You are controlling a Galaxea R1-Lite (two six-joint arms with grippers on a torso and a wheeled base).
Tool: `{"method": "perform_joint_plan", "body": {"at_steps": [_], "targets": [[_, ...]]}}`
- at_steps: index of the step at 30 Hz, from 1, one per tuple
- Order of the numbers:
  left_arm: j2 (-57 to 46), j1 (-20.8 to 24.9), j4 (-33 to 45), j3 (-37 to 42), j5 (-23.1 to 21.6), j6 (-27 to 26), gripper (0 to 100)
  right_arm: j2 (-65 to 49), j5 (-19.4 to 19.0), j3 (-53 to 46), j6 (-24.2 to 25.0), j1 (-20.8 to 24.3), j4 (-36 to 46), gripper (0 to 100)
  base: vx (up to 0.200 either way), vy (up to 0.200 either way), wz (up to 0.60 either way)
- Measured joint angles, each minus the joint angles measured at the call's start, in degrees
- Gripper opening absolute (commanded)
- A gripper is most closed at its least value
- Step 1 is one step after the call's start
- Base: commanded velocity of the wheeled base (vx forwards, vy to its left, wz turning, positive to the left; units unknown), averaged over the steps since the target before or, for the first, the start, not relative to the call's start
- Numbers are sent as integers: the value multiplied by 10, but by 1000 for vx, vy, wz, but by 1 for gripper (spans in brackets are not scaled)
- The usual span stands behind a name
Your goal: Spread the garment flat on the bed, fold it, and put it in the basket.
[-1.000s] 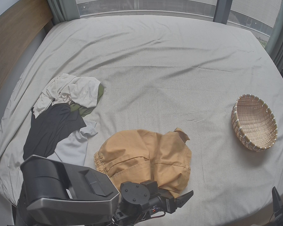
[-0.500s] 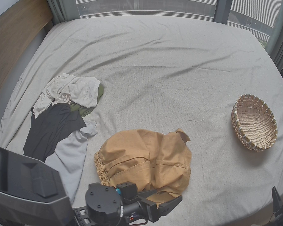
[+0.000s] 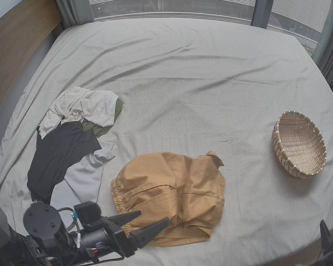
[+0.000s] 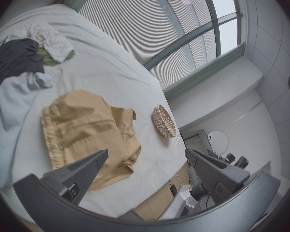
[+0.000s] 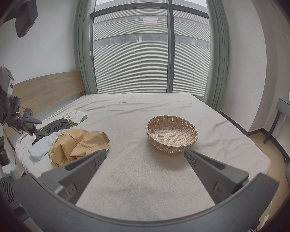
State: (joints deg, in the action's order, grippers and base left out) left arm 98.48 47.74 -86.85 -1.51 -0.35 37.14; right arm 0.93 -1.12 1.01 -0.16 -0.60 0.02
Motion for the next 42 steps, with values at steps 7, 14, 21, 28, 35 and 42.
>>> {"method": "perform_joint_plan", "body": {"at_steps": [7,14,21,28,35,42], "targets": [[-53,-74,33,5,-31,5,100,0,0,0,0,0,0,100,0,0,0],[-80,-129,90,5,-45,5,100,0,0,0,0,0,1,100,0,0,0],[-81,-166,139,5,-63,4,100,0,0,0,0,0,0,100,0,0,0],[-39,-190,140,5,-72,1,100,0,0,0,0,0,0,100,0,0,0],[22,-200,113,5,-77,-1,100,0,0,0,0,0,1,100,0,0,0],[93,-202,40,4,-77,0,100,0,0,0,0,0,0,100,0,0,0]]}}
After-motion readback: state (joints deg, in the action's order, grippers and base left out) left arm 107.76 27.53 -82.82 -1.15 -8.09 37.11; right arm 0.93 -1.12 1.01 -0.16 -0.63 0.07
